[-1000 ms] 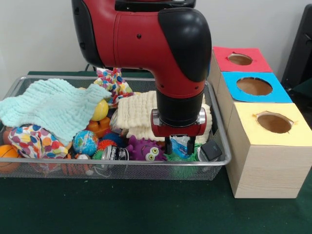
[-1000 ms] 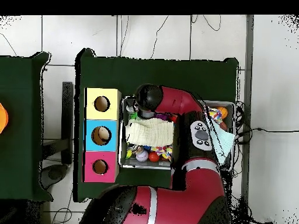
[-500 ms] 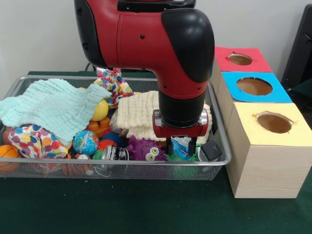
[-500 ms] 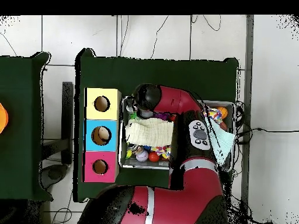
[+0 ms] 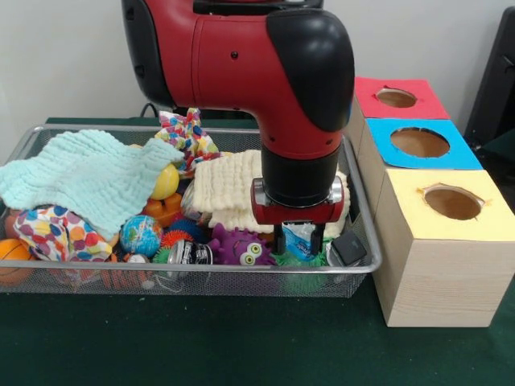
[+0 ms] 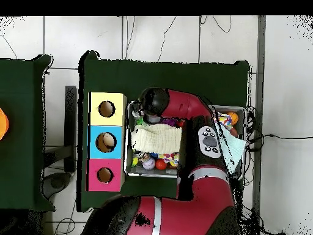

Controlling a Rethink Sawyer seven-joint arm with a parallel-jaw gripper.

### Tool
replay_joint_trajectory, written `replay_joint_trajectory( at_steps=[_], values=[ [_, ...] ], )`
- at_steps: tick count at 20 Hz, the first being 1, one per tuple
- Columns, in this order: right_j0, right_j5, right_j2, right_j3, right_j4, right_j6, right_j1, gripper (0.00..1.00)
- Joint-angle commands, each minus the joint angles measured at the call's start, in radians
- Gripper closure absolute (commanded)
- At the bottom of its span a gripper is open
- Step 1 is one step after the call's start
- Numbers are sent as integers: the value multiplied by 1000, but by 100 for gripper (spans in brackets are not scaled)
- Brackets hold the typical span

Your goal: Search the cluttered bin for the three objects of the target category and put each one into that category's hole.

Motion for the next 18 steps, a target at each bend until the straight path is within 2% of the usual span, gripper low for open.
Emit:
replay_joint_trajectory(
  at_steps=[1, 6, 13, 18],
  values=[
    [0, 52, 4, 134, 3, 124, -68, 100],
    [-3, 111, -8, 180, 12, 118, -156, 100],
    [-12, 177, -15, 203, 19, 102, -222, 100],
    [-7, 202, -27, 263, 29, 115, -305, 100]
  ],
)
